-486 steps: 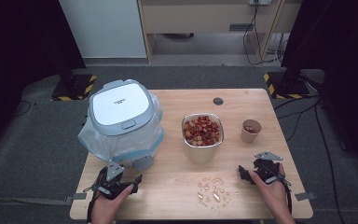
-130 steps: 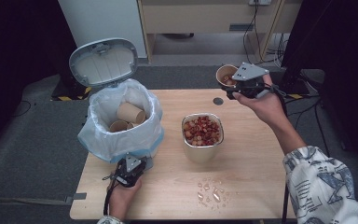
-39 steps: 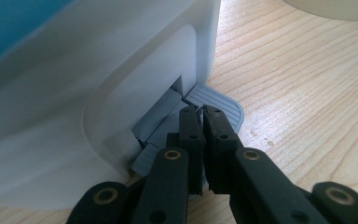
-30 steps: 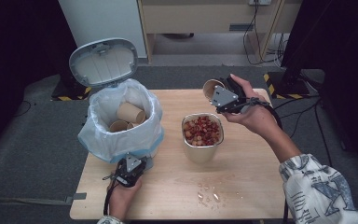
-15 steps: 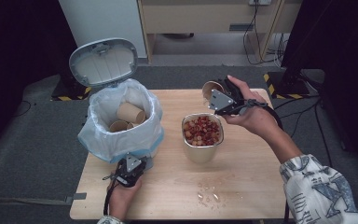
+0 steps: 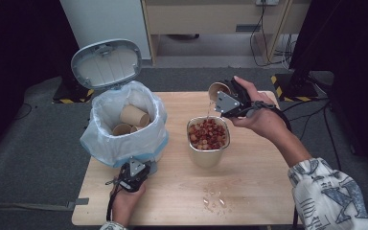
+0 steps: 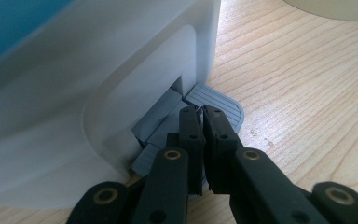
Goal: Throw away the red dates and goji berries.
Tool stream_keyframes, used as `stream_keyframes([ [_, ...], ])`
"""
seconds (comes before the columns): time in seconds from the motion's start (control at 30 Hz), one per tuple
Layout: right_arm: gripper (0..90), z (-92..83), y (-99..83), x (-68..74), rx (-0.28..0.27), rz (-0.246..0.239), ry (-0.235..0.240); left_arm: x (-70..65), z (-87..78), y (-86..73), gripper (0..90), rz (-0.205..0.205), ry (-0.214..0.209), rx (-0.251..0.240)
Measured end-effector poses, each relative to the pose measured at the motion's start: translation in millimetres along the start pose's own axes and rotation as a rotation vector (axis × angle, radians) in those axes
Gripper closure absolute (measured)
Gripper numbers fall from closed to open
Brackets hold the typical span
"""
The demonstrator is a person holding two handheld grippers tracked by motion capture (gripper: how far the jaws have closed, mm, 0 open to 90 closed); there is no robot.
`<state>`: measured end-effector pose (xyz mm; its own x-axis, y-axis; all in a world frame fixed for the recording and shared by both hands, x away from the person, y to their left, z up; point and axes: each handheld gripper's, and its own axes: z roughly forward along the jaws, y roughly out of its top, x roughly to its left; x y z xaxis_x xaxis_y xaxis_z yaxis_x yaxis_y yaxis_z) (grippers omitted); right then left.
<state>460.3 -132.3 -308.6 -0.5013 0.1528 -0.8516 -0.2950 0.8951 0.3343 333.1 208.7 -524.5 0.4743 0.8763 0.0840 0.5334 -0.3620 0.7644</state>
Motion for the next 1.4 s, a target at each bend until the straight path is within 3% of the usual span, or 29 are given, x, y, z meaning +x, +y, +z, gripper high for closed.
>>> stream_keyframes([
  [0.53,33.5,-3.4,-2.2,-2.6,-0.003,0.006,-0.015,0.2,0.0,-0.1,85.4,-0.002,-0.001,0.000],
  [1.0,33.5,-13.2,-3.8,-19.2,-0.009,0.015,-0.041,0.1,0.0,-0.1,85.3,-0.002,-0.001,-0.001],
  [1.23,33.5,-15.4,-1.5,-22.4,-0.005,-0.004,-0.051,0.2,0.0,-0.2,85.3,-0.002,-0.002,-0.001],
  [1.4,33.6,-17.2,0.7,-22.0,0.011,-0.061,-0.068,0.3,-0.1,-0.2,85.3,-0.002,-0.002,0.000],
])
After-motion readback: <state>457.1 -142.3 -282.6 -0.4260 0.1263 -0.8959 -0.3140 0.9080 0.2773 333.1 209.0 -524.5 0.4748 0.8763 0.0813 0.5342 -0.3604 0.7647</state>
